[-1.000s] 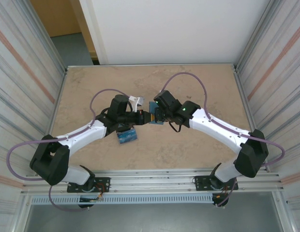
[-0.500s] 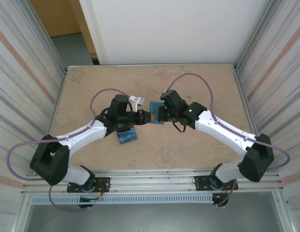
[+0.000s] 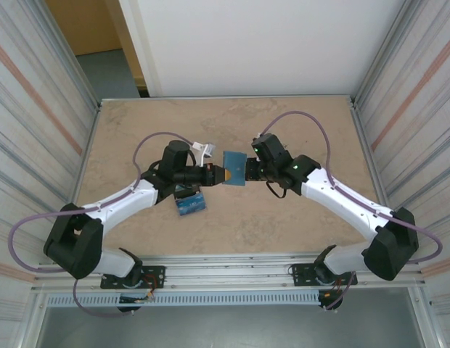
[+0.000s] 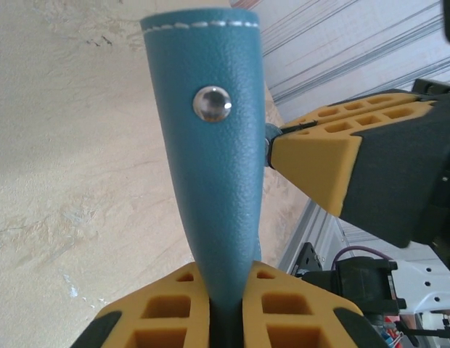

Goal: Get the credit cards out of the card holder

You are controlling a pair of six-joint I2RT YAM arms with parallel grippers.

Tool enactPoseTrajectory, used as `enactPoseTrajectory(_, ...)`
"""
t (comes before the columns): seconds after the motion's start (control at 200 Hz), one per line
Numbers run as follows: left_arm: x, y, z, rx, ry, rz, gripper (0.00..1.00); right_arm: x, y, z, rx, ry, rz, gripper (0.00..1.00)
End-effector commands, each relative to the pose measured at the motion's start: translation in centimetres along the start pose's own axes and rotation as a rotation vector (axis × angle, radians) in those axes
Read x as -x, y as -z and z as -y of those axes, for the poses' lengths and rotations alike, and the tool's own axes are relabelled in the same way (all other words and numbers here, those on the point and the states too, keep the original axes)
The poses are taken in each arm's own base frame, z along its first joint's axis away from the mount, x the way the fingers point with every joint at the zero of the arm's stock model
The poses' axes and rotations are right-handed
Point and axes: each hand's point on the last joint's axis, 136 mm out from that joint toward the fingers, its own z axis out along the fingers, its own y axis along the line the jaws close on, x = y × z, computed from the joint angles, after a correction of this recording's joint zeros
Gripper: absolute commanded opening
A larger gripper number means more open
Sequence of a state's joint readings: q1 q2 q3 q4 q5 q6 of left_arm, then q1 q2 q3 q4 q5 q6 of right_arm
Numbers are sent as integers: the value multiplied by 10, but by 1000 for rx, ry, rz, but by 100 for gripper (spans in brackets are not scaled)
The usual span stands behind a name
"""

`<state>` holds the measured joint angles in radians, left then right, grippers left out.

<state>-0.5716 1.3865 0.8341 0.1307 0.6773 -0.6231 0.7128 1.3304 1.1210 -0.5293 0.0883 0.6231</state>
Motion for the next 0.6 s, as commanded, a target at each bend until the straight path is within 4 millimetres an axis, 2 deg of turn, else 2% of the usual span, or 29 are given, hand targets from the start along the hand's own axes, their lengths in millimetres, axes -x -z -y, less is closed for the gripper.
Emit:
enactPoseTrajectory(0.0, 15, 17, 32, -122, -121, 33, 0, 6, 9, -2, 89, -51, 33, 18)
enactPoseTrajectory(0.095, 16, 25, 39, -172, -146, 26, 0, 10, 14, 0, 185, -92, 56, 29)
enactPoseTrajectory(0.246, 16, 36, 63, -271, -215, 10, 0, 16, 24, -1, 358, -145, 91, 41)
enactPoseTrajectory(0.596, 16, 53, 100, -417, -296, -15, 0, 25, 58, -26, 686, -129, 169, 47)
